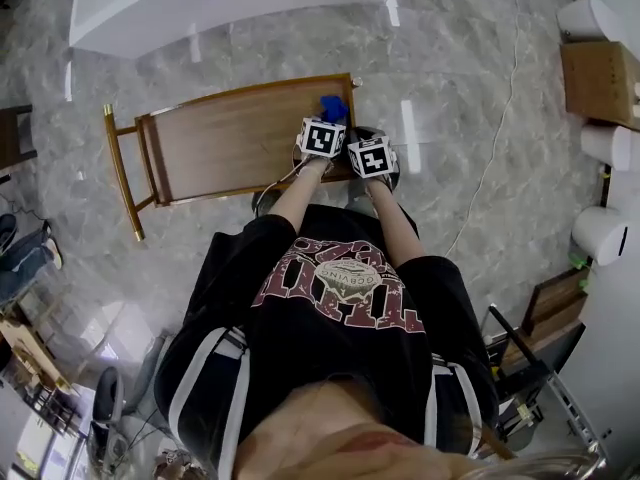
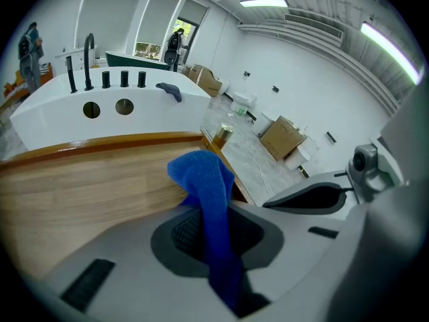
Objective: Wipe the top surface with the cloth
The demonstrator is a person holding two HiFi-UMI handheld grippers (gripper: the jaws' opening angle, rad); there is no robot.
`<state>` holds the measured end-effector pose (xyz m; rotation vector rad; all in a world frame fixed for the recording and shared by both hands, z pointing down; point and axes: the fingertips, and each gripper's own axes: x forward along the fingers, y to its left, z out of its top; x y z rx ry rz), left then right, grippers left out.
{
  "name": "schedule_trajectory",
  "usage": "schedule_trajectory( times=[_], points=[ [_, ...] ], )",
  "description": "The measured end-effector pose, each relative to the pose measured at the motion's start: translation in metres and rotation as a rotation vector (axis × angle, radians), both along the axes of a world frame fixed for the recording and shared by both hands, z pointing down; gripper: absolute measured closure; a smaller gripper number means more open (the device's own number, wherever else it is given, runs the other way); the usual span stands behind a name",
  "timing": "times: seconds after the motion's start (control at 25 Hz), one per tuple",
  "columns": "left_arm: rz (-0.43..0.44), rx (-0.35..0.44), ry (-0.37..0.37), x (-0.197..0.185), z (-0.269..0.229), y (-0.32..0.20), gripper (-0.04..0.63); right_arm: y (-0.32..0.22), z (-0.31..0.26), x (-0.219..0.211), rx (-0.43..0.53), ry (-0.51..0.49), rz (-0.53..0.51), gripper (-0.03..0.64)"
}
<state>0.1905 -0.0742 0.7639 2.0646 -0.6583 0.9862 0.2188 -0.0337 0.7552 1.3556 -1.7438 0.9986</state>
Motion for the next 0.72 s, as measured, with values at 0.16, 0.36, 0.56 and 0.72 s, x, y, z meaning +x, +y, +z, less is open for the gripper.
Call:
schedule_trajectory(
  times=[0.16, 0.36, 0.56, 0.72],
  points=[
    [-0.019, -0.013, 0.007, -0.012, 0.002, -0.002, 0.497, -0.004, -0.001, 0.002, -0.019, 0.066, -0.014, 0.598],
    [-0.029, -0.017, 0.017, -0.029, 0.002, -0.002, 0.499, -0.005, -0.006, -0.009, 0.011, 0.028, 0.033, 0.6],
    [-0.025, -0.018, 0.028, -0.04, 0.0, 0.0, 0.499, -0.018, -0.006, -0.032, 0.011, 0.013, -0.03, 0.6],
    [-0.055, -0.019, 0.038, -0.052, -0.001, 0.0, 0.499, -0.021, -0.004, -0.05, -0.001, 0.013, -0.087, 0.6]
  ],
)
